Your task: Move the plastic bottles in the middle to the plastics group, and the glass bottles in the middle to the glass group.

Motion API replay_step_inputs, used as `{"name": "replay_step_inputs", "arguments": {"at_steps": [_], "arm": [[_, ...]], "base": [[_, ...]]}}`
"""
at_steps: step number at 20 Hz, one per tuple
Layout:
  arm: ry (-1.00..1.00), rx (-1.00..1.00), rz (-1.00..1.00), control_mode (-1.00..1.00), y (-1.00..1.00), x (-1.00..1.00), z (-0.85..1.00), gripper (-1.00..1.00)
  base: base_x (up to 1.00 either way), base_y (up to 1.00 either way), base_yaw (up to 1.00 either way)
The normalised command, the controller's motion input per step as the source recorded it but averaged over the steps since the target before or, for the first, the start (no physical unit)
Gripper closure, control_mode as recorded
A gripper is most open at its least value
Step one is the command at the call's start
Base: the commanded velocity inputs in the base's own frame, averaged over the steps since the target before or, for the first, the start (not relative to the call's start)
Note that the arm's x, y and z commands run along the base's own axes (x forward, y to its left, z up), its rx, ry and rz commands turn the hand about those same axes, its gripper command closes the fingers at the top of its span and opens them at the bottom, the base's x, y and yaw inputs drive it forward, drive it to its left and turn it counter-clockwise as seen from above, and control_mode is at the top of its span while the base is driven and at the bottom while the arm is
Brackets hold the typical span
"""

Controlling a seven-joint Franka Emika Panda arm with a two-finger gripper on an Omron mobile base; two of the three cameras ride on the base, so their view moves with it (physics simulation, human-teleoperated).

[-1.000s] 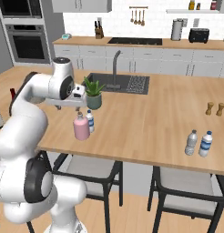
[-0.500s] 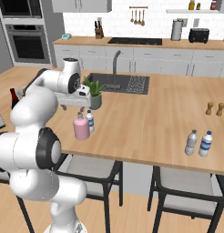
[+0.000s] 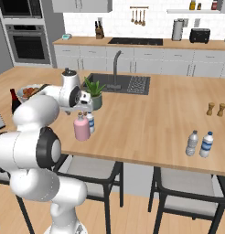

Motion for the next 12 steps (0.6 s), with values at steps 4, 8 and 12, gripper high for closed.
{"name": "replay_step_inputs", "arguments": {"at_steps": [4,8,12], "arm": [[0.04,0.00,0.00,-1.00,0.00,0.47,-0.21,-1.00],[0.13,0.00,0.00,-1.00,0.00,0.32,-0.03,-1.00],[0.05,0.00,0.00,-1.00,0.00,0.19,-0.06,-1.00]], "base": [[0.00,0.00,0.00],[0.00,0.00,0.00],[0.00,0.00,0.00]]}}
